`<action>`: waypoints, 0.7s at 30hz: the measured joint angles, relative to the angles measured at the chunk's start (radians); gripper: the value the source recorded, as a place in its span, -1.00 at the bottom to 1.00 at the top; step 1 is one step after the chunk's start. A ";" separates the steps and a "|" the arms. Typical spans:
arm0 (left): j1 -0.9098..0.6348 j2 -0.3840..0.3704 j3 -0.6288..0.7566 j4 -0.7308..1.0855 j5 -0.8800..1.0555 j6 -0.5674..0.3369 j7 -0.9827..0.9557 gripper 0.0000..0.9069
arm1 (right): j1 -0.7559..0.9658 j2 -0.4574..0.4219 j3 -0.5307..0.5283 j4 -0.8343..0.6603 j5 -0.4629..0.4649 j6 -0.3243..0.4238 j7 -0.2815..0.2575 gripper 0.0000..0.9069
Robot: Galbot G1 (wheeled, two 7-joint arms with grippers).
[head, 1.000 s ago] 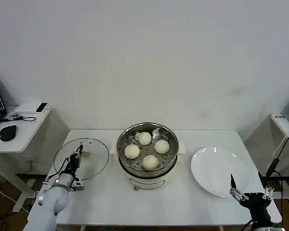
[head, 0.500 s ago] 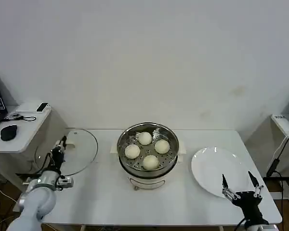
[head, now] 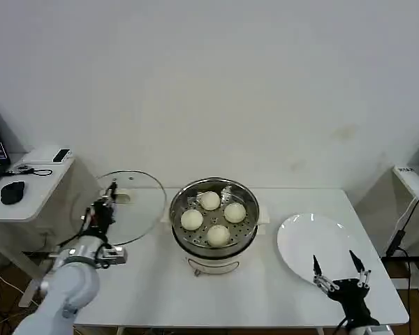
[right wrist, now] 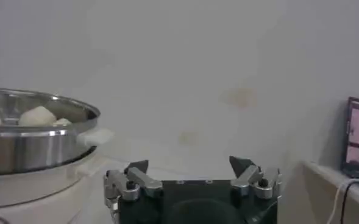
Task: Take steamed baozi put them in steamer then cover it.
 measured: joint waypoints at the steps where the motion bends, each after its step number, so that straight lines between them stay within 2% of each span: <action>1: -0.010 -0.002 0.021 -0.005 0.001 0.008 0.008 -1.00 | 0.000 0.002 -0.003 -0.001 -0.003 0.001 -0.001 1.00; 13: -0.180 -0.069 0.273 -0.003 0.032 0.104 0.111 -1.00 | 0.016 0.045 -0.060 -0.018 -0.073 0.007 -0.006 1.00; 21: -0.259 -0.149 0.365 0.028 0.106 0.157 0.170 -1.00 | 0.029 0.059 -0.100 -0.038 -0.109 0.012 -0.012 1.00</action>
